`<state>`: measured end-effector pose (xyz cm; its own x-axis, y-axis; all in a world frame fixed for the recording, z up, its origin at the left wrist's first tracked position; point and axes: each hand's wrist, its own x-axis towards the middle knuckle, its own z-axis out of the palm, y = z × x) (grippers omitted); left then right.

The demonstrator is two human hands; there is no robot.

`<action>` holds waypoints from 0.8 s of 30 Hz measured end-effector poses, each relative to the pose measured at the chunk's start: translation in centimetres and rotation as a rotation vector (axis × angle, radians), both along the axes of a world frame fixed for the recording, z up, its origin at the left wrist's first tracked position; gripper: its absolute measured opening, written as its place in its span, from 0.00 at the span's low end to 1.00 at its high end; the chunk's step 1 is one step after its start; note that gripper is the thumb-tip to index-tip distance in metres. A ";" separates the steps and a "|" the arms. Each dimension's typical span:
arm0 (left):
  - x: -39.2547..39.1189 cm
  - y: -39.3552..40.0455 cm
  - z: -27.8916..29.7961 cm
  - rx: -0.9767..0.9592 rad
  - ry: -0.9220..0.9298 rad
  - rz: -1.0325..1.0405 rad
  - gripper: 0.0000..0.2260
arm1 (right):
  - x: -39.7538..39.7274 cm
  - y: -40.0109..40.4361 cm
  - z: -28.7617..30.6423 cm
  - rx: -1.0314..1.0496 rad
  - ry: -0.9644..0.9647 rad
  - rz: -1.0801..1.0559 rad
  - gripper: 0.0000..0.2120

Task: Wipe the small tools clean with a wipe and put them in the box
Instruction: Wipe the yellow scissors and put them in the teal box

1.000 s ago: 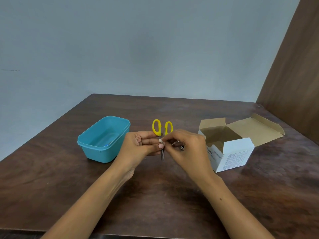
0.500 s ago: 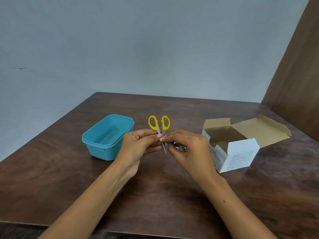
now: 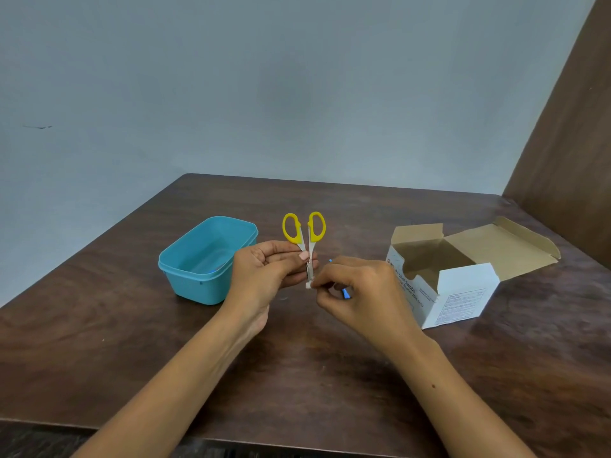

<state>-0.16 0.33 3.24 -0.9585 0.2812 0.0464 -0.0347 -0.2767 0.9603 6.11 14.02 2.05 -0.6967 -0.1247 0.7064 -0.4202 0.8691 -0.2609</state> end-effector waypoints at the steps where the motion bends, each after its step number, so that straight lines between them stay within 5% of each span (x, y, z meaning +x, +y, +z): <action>1: 0.0 0.0 0.0 -0.003 0.002 0.006 0.05 | 0.0 0.0 0.0 0.013 0.002 -0.004 0.06; 24: -0.2 0.1 -0.4 -0.024 0.068 0.059 0.05 | 0.2 -0.7 -0.4 0.168 -0.025 -0.006 0.03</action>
<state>-0.35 0.47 2.84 -0.9683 0.2262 0.1060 0.0466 -0.2533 0.9663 6.31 13.30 1.68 -0.7147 -0.2358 0.6585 -0.4102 0.9038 -0.1216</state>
